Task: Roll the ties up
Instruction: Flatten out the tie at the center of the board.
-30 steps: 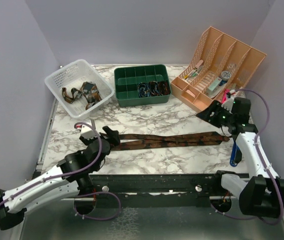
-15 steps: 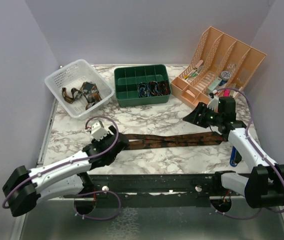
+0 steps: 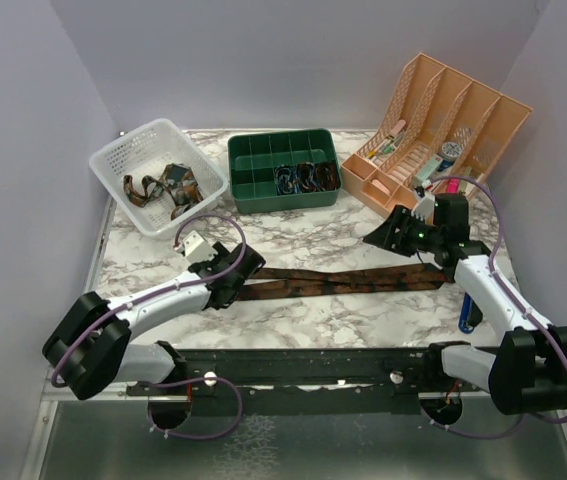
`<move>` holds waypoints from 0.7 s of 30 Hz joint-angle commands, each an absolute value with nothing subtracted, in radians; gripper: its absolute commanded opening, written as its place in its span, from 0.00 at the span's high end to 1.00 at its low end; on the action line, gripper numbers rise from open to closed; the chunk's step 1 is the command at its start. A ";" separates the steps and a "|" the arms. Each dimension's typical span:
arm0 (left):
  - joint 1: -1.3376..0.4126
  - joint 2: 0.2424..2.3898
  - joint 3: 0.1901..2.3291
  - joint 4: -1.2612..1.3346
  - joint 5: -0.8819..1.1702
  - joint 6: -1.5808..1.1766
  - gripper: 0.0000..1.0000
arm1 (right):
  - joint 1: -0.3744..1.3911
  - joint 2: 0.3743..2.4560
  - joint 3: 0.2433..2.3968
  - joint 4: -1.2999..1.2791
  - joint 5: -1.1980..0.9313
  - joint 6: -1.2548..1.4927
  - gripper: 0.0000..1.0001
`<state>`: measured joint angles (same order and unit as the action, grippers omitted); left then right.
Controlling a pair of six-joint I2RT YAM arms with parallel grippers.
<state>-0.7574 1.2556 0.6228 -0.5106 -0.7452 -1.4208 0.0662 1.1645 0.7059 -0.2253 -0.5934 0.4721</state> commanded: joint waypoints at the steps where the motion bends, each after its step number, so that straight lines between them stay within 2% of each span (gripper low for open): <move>1: -0.744 1.300 0.627 -0.523 -0.705 -1.434 0.38 | 0.072 1.167 0.715 -0.212 -0.611 0.479 0.42; 10: -0.712 1.399 0.652 -0.449 -0.788 -1.400 0.46 | 0.072 1.203 0.723 -0.203 -0.628 0.470 0.42; 13: -0.701 1.444 0.670 -0.447 -0.790 -1.386 0.53 | 0.073 1.210 0.726 -0.206 -0.631 0.460 0.42; 17: -0.699 1.440 0.644 -0.441 -0.807 -1.427 0.68 | 0.072 1.222 0.713 -0.233 -0.627 0.437 0.42; 18: -0.699 1.431 0.636 -0.438 -0.813 -1.433 0.73 | 0.072 1.223 0.704 -0.240 -0.626 0.430 0.42; 19: -0.698 1.419 0.628 -0.435 -0.818 -1.434 0.84 | 0.072 1.223 0.692 -0.244 -0.628 0.426 0.42; 21: -0.695 1.389 0.613 -0.429 -0.832 -1.436 0.91 | 0.072 1.226 0.671 -0.248 -0.636 0.418 0.42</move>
